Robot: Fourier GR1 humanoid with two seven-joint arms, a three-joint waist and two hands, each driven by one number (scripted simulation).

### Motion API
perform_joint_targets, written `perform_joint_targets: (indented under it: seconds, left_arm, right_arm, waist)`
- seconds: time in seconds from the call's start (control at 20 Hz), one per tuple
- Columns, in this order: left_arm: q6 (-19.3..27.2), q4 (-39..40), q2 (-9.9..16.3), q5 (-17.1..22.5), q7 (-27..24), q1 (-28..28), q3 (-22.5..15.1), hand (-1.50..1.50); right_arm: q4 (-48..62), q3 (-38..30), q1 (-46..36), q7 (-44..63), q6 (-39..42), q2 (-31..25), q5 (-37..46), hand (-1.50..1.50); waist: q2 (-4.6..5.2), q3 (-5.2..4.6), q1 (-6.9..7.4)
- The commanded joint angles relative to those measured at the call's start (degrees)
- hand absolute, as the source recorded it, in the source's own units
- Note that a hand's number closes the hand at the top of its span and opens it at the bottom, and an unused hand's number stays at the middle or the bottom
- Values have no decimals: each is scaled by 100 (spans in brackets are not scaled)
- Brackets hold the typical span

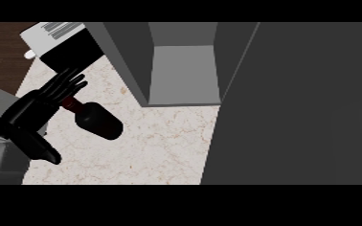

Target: Pick up the wine, place it into the cabinet and close the cabinet

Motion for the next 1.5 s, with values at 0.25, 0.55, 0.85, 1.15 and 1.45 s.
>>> perform_joint_targets:
  seconds: [0.25,0.55,0.85,1.15,1.45]
  left_arm:
    - [-229,1232,-11,-1056,-1224,-234,-94,-150]
    - [194,2082,-196,-1732,-2036,-551,-226,-150]
    - [62,3179,225,-2179,-2855,-844,-270,-150]
    - [-151,3744,-24,-2059,-2753,-1111,-408,-150]
    - [-196,4346,-168,-2228,-3163,-1259,-613,-150]
  right_arm:
    - [-1147,-39,226,441,-80,-419,564,-150]
    - [-1243,277,259,406,-264,-563,701,-150]
    - [-1033,305,171,337,-385,-615,689,-150]
    - [-945,239,-128,459,-541,-656,658,-150]
    - [-785,139,5,83,-478,-887,276,-150]
  waist:
    - [7,3,5]
    - [0,-4,-87]
    - [18,-3,-69]
    - [8,-7,-64]
    - [38,-2,-89]
